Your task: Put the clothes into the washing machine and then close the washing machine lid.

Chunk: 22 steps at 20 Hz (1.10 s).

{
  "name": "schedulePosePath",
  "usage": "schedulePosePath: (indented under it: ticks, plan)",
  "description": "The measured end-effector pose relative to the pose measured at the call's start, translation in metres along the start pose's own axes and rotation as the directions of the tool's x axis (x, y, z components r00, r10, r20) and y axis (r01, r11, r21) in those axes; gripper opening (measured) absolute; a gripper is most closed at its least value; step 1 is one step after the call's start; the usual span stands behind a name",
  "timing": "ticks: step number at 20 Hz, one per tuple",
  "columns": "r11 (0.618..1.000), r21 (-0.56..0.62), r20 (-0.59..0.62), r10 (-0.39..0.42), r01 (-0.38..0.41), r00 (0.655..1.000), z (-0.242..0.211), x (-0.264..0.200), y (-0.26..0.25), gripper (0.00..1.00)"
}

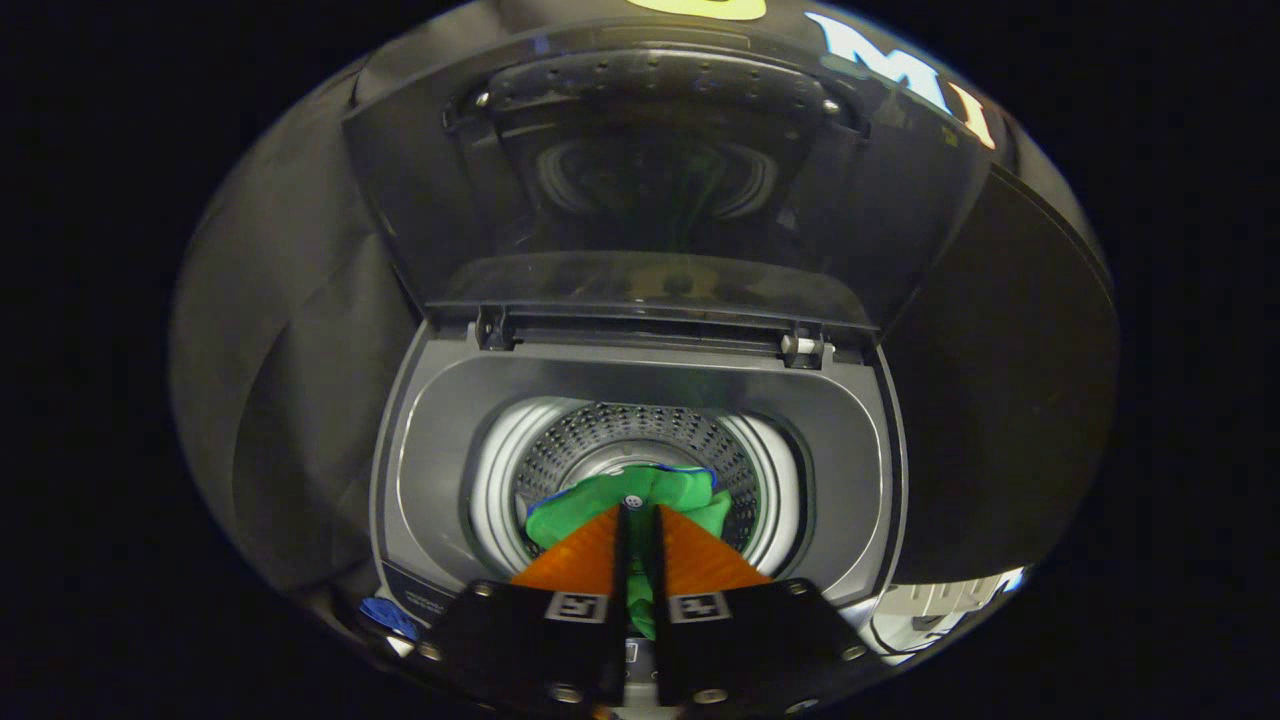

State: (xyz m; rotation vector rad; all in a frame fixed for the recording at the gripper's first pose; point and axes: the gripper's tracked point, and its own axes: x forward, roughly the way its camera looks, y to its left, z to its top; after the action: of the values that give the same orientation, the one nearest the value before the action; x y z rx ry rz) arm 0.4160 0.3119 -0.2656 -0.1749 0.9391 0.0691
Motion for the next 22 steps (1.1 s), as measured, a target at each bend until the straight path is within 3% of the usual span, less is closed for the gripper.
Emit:
schedulePosePath:
  ticks: [4, 13, 22]
  plan:
    - [1.000, 0.003, -0.015, -0.021, 0.021, 1.000, -0.002, -0.004, -0.004, 0.97]
    - [0.999, -0.008, 0.106, -0.042, 0.043, 0.994, 0.045, -0.032, 0.002, 0.97]
    - [0.998, 0.002, 0.297, -0.063, 0.066, 0.953, 0.119, -0.099, 0.011, 0.97]
